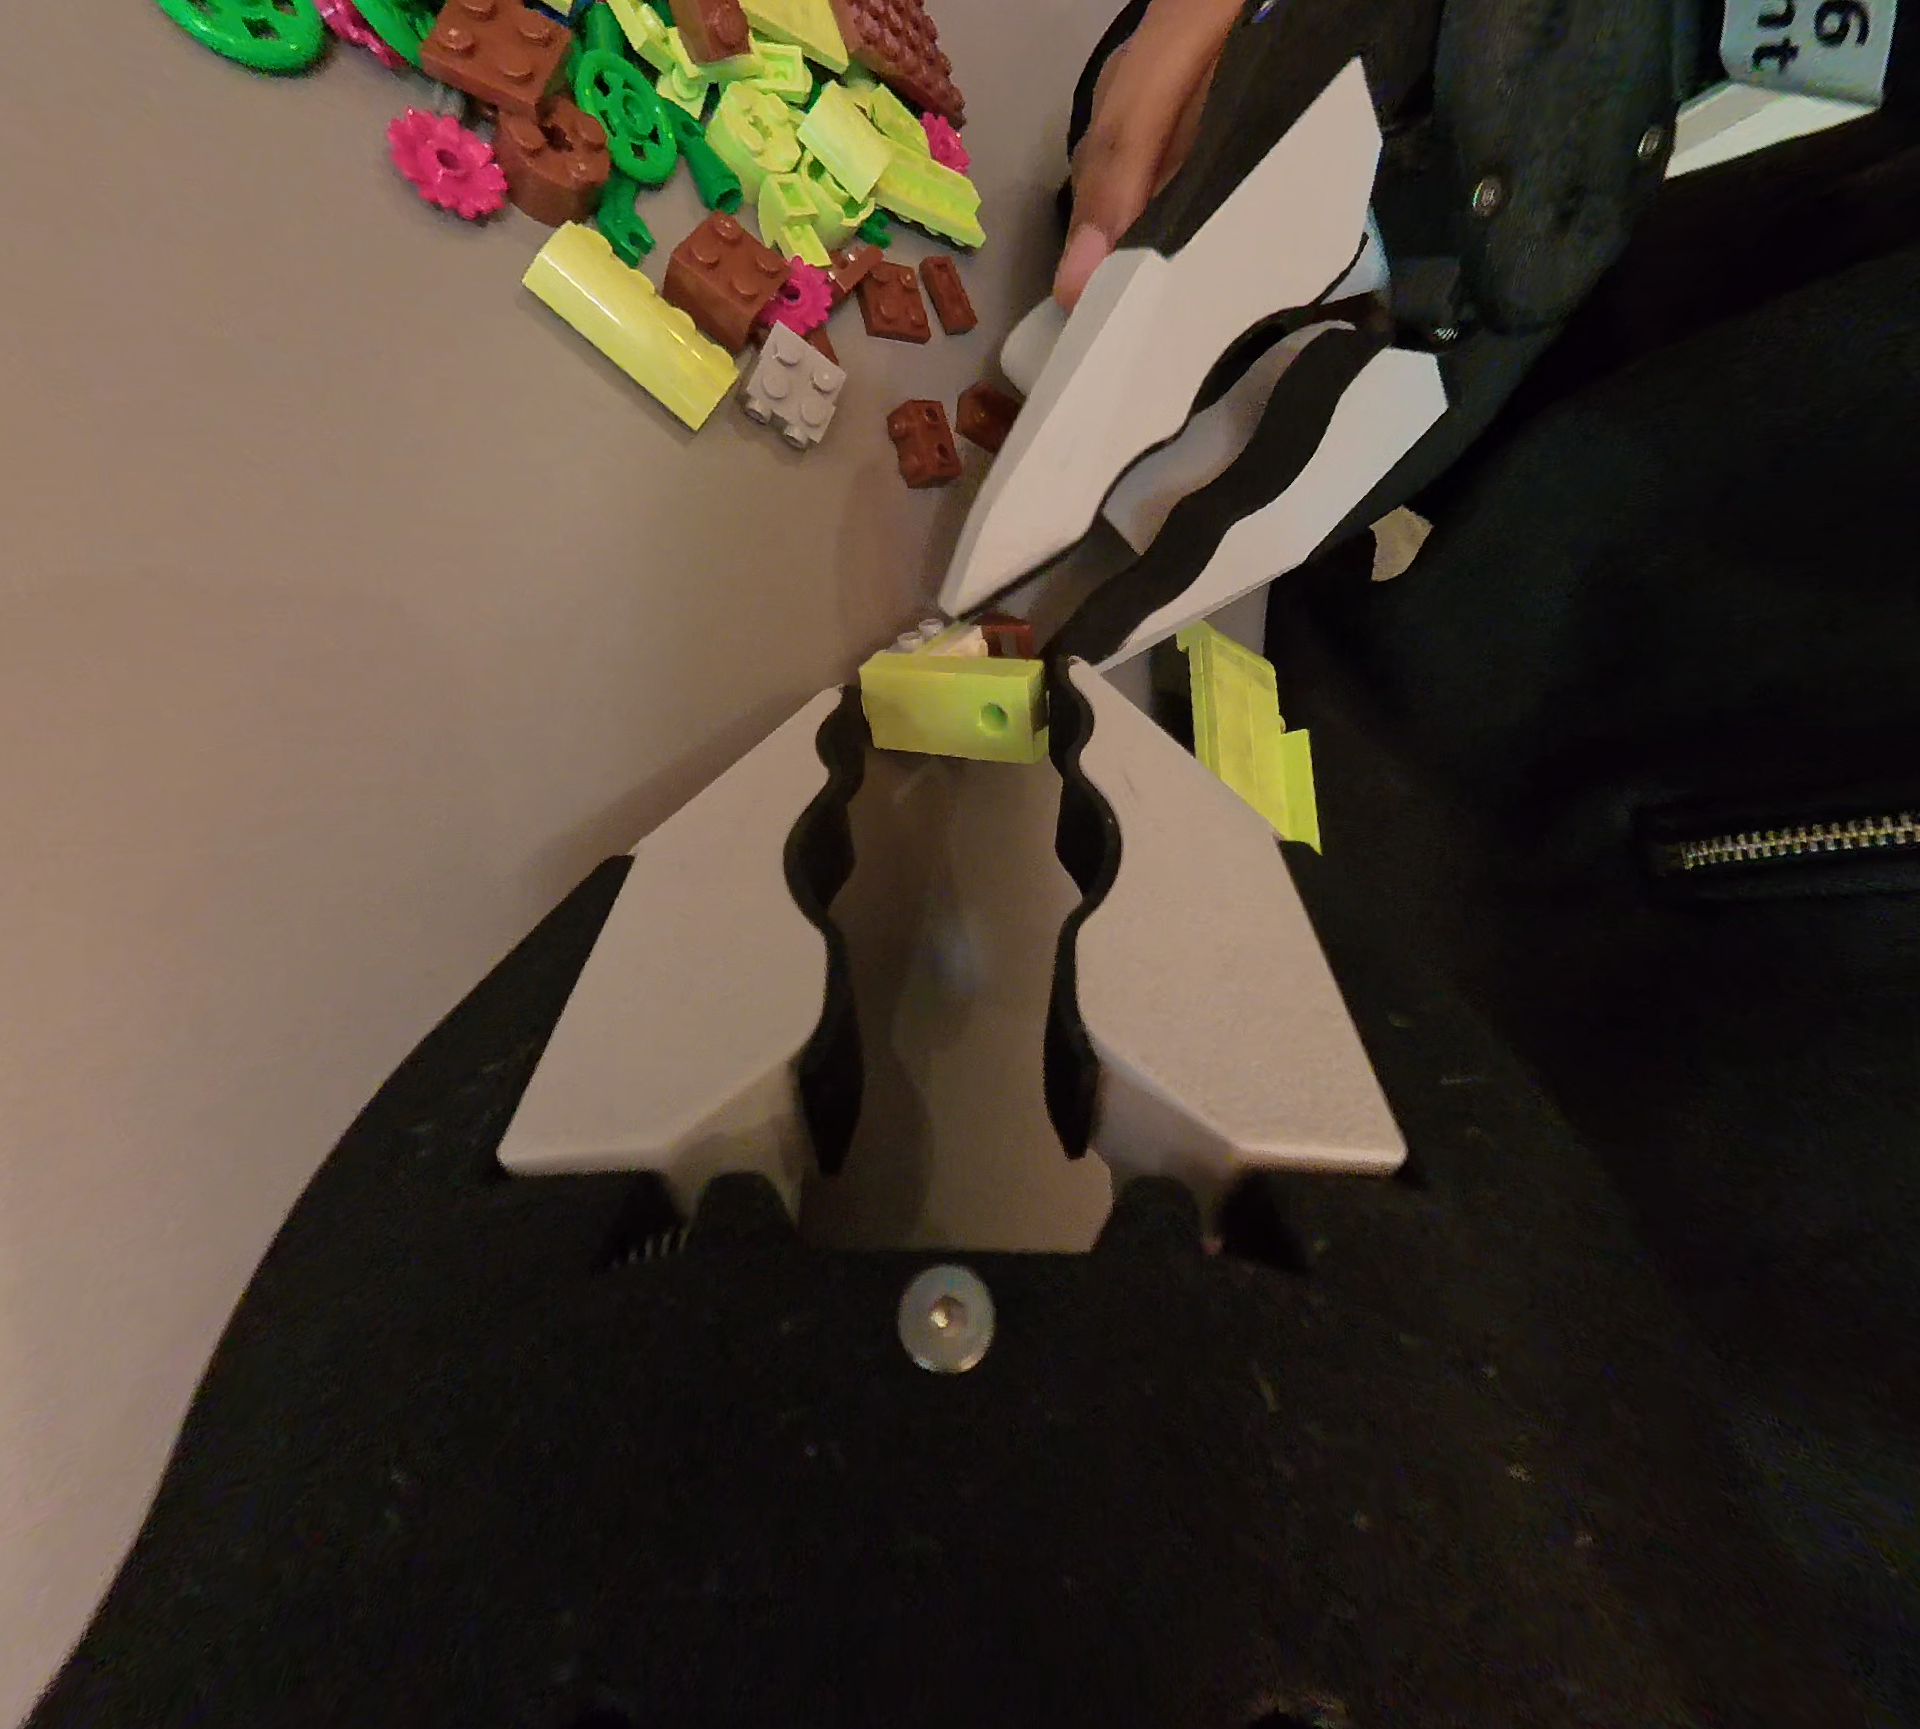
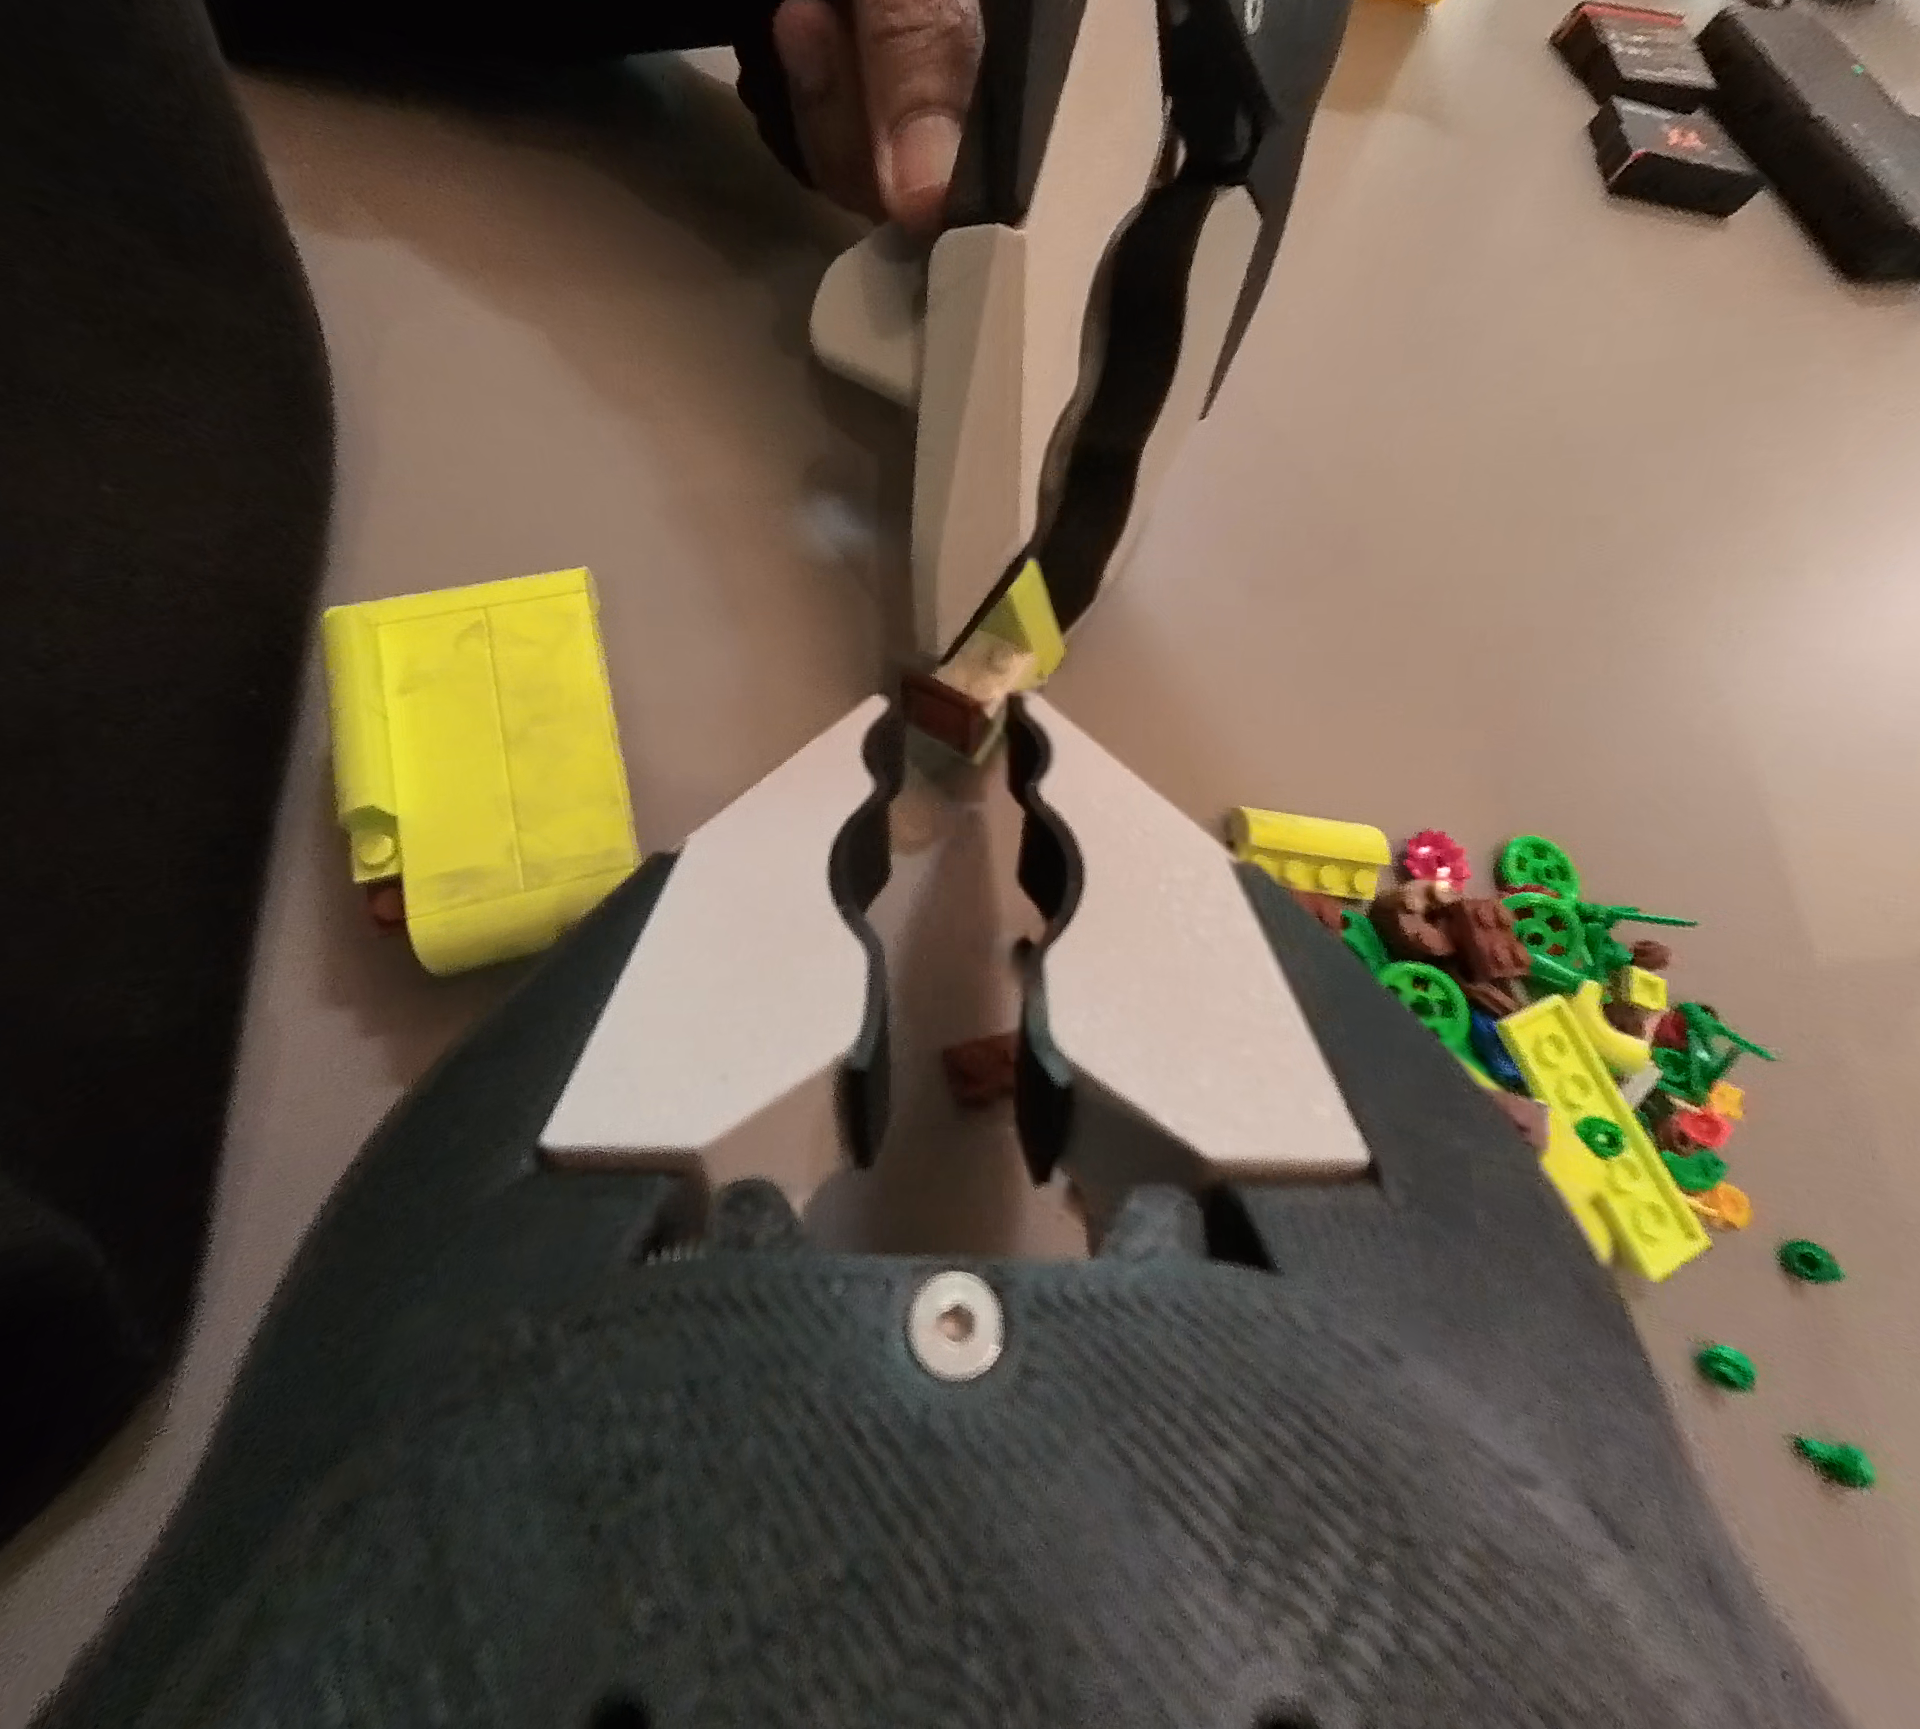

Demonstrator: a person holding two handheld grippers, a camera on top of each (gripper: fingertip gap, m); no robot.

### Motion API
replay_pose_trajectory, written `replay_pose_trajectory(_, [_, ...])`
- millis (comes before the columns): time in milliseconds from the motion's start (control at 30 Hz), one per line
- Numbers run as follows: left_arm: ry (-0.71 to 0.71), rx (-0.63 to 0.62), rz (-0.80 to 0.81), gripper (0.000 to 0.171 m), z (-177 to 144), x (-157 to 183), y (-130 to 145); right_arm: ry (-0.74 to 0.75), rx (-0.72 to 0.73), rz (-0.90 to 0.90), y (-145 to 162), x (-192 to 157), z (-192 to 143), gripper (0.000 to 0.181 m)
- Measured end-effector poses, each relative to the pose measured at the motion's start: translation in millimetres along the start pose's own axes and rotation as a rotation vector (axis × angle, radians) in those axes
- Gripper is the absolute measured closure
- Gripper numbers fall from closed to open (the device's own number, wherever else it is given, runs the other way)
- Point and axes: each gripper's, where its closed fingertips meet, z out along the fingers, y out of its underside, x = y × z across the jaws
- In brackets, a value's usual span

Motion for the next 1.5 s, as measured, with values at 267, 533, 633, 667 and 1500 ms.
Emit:
replay_pose_trajectory(267, [-0.199, 0.035, 0.297, 0.099, -4.9, -11.6, -9.9, -0.050, 0.014, 0.141, 2.2, 5.6, -6.0, 0.179])
replay_pose_trajectory(533, [-0.263, -0.036, 0.589, 0.128, 11.6, -7.2, -0.1, -0.032, -0.030, 0.184, 13.6, 11.3, -8.6, 0.166])
replay_pose_trajectory(633, [-0.221, -0.003, 0.569, 0.148, 8.2, -3.0, -3.2, -0.045, -0.004, 0.182, 9.3, 8.8, -10.6, 0.164])
replay_pose_trajectory(667, [-0.213, 0.002, 0.560, 0.150, 7.5, -2.7, -3.9, -0.053, 0.004, 0.186, 7.5, 7.5, -10.5, 0.163])
replay_pose_trajectory(1500, [-0.278, -0.014, 0.692, 0.153, 10.3, -3.4, -3.3, -0.113, -0.009, 0.247, 8.5, 2.6, -9.5, 0.169])
